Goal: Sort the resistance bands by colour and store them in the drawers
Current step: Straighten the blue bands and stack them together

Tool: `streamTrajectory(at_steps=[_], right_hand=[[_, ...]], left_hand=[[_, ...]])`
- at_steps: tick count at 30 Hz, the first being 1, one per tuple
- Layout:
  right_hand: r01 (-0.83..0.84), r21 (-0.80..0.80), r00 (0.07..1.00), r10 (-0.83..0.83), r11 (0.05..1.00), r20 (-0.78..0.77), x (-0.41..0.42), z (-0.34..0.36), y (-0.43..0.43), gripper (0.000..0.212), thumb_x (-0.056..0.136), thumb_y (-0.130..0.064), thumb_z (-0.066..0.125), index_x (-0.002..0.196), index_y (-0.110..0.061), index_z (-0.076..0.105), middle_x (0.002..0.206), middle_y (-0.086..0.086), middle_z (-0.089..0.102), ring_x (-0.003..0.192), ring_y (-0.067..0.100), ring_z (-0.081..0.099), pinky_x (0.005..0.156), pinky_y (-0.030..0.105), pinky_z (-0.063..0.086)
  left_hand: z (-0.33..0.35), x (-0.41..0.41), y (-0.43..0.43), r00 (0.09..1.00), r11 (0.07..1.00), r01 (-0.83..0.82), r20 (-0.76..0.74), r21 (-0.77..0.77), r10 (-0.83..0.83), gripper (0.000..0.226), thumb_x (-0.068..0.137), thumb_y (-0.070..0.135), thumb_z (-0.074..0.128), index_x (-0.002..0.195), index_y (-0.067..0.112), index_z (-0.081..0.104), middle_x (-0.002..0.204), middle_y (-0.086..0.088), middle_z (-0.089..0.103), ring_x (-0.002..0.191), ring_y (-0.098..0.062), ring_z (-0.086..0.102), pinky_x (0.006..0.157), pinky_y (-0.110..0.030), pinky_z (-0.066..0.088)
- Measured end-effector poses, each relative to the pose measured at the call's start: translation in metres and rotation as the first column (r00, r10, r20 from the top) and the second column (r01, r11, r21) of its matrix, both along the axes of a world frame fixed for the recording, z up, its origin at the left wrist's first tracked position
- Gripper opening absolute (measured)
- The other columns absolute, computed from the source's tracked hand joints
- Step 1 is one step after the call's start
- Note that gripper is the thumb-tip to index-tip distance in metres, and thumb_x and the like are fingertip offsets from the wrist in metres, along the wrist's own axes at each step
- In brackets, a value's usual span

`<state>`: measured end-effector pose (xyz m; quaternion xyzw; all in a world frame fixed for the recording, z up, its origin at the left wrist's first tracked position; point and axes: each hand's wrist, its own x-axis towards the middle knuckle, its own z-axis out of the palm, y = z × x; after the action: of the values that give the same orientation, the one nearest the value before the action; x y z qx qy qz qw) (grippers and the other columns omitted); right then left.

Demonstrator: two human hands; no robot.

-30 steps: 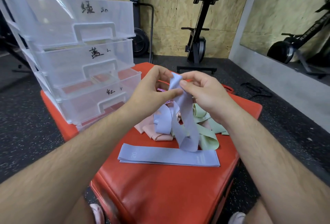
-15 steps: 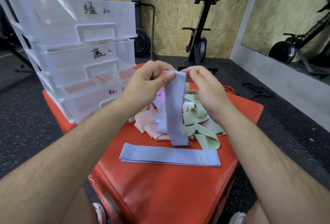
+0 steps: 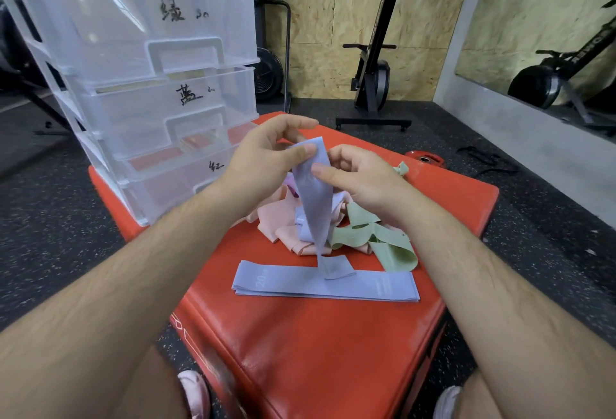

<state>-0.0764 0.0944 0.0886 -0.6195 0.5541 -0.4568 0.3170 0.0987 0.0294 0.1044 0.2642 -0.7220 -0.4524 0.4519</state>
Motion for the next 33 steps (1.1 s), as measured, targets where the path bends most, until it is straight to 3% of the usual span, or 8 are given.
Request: streamTrajectory(at_steps=[3,7,12,16,20,24,28,33], right_hand=[[-0.107,0.158,0.994,0.109,0.982,0.001,-0.008,-0.007,0.002,0.036,0.087,-0.032,0.075,0.106,-0.004,0.064,0.09,0.028,0.063,0.077,0.026,0.056,0.07,0.043,0.047],[-0.192,0.333,0.969,0.231,0.923,-0.082,-0.015,-0.013,0.011,0.025,0.087,-0.022,0.078,0.104,-0.008,0.066,0.085,0.013,0.054,0.078,0.02,0.049,0.059,0.02,0.04],[-0.145,0.502,0.884,0.339,0.853,-0.321,-0.018,-0.031,0.026,0.027,0.083,-0.031,0.078,0.097,-0.009,0.072,0.079,-0.004,0.056,0.067,0.008,0.048,0.062,0.028,0.036],[-0.074,0.434,0.938,0.211,0.898,-0.275,-0.026,-0.039,0.037,0.028,0.079,-0.037,0.072,0.084,-0.013,0.059,0.08,0.0,0.051,0.076,0.014,0.047,0.072,0.032,0.037],[0.014,0.442,0.963,0.107,0.897,-0.247,-0.053,-0.038,0.056,0.019,0.09,-0.021,0.075,0.097,-0.014,0.059,0.063,-0.012,0.059,0.056,0.001,0.055,0.053,0.015,0.039],[0.168,0.464,0.903,0.052,0.87,-0.426,-0.08,-0.043,0.068,0.045,0.081,-0.031,0.084,0.119,-0.023,0.061,0.078,-0.007,0.056,0.067,0.008,0.053,0.061,0.025,0.039],[0.238,0.495,0.91,-0.015,0.836,-0.414,-0.097,-0.06,0.073,0.047,0.084,-0.014,0.08,0.124,-0.015,0.056,0.091,0.01,0.062,0.065,0.019,0.058,0.064,0.036,0.051],[0.355,0.382,0.809,-0.076,0.853,-0.583,-0.097,-0.08,0.076,0.032,0.086,-0.019,0.075,0.114,-0.019,0.061,0.099,0.011,0.066,0.074,0.023,0.061,0.065,0.032,0.05]], left_hand=[[-0.001,0.005,-0.006,0.995,0.995,-0.102,-0.011,0.023,0.102,0.024,0.091,0.008,0.068,0.11,0.022,0.071,0.083,0.005,0.058,0.078,-0.018,0.055,0.077,-0.036,0.047],[-0.003,0.017,-0.009,0.983,0.982,-0.179,-0.033,0.059,0.181,0.019,0.091,0.012,0.068,0.101,0.027,0.074,0.08,0.001,0.058,0.079,-0.016,0.058,0.083,-0.041,0.053],[-0.014,0.035,-0.011,0.976,0.967,-0.213,-0.021,0.14,0.218,0.013,0.088,0.015,0.069,0.093,0.023,0.077,0.093,-0.006,0.069,0.088,-0.02,0.065,0.097,-0.054,0.052],[-0.028,0.049,-0.011,0.963,0.944,-0.268,0.071,0.191,0.26,0.004,0.092,0.014,0.066,0.094,0.011,0.07,0.091,-0.015,0.068,0.085,-0.025,0.065,0.086,-0.046,0.057],[-0.049,0.061,-0.009,0.937,0.909,-0.322,0.226,0.263,0.266,0.012,0.09,0.011,0.067,0.08,0.017,0.065,0.079,-0.002,0.067,0.074,-0.017,0.062,0.068,-0.033,0.05],[-0.076,0.068,-0.006,0.889,0.846,-0.405,0.365,0.346,0.277,0.016,0.082,0.005,0.072,0.073,0.014,0.062,0.072,-0.008,0.062,0.064,-0.021,0.057,0.059,-0.028,0.047],[-0.101,0.068,0.007,0.834,0.851,-0.426,0.498,0.308,0.238,0.023,0.084,0.002,0.07,0.069,0.013,0.057,0.064,-0.008,0.053,0.057,-0.018,0.051,0.048,-0.022,0.048],[-0.121,0.073,0.012,0.794,0.86,-0.413,0.581,0.298,0.18,0.014,0.085,0.003,0.072,0.077,0.009,0.062,0.07,-0.01,0.059,0.059,-0.02,0.053,0.061,-0.029,0.052]])
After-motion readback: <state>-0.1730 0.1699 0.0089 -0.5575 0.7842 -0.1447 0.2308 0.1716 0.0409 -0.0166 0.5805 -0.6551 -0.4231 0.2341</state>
